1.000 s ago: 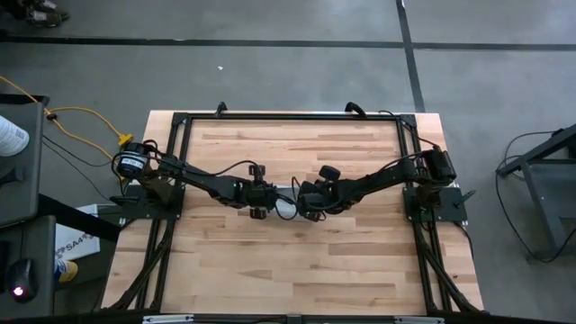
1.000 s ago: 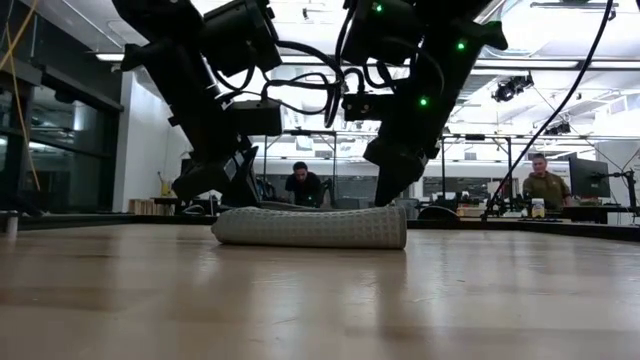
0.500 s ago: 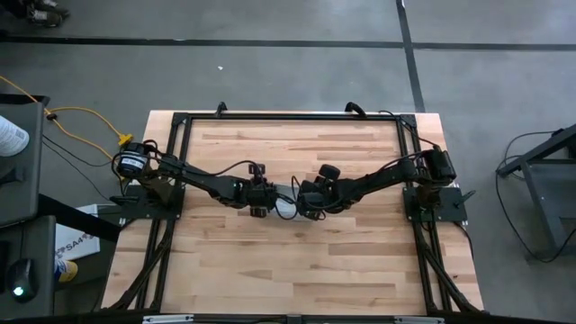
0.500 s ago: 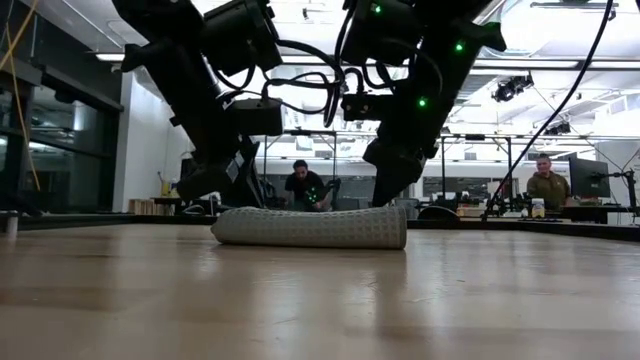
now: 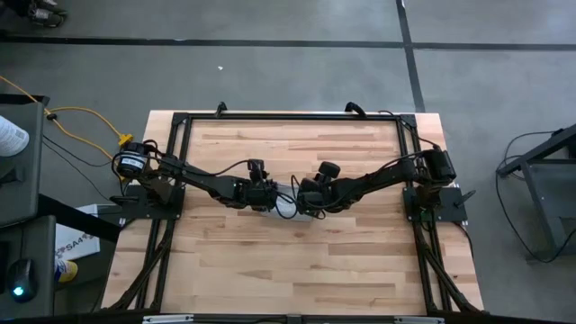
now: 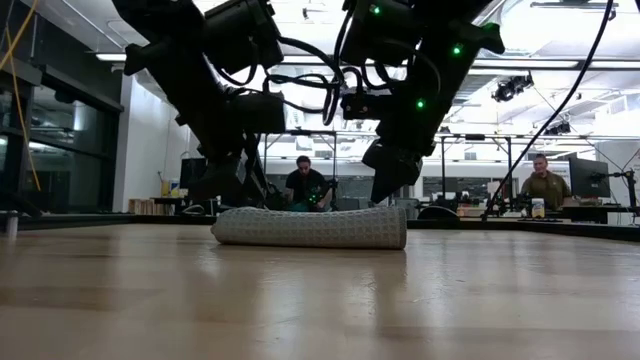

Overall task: Fold microfiber towels
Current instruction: Fold the gray microfiber towel

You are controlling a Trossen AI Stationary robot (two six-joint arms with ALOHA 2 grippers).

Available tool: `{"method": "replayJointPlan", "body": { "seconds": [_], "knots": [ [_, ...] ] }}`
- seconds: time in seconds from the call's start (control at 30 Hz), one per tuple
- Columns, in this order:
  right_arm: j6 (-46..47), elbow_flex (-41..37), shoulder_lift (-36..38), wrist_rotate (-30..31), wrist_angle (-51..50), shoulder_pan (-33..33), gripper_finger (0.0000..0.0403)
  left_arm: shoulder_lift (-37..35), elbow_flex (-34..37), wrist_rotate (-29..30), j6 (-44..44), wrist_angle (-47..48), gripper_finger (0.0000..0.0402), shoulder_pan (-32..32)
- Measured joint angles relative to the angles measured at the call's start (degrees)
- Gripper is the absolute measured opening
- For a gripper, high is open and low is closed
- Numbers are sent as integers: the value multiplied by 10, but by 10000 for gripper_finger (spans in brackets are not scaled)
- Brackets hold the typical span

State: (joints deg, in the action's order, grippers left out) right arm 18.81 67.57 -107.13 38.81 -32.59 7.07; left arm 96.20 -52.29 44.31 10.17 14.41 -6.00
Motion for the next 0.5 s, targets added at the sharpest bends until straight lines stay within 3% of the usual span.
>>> {"method": "replayJointPlan", "body": {
  "seconds": [0.3,0.5],
  "knots": [
    [0,0,24,-42,5,9,140,-27,-21,-28,-51,41,136,-32],
    [7,0,62,-64,2,17,139,-58,-22,-102,-90,72,136,-47]
  ]
}}
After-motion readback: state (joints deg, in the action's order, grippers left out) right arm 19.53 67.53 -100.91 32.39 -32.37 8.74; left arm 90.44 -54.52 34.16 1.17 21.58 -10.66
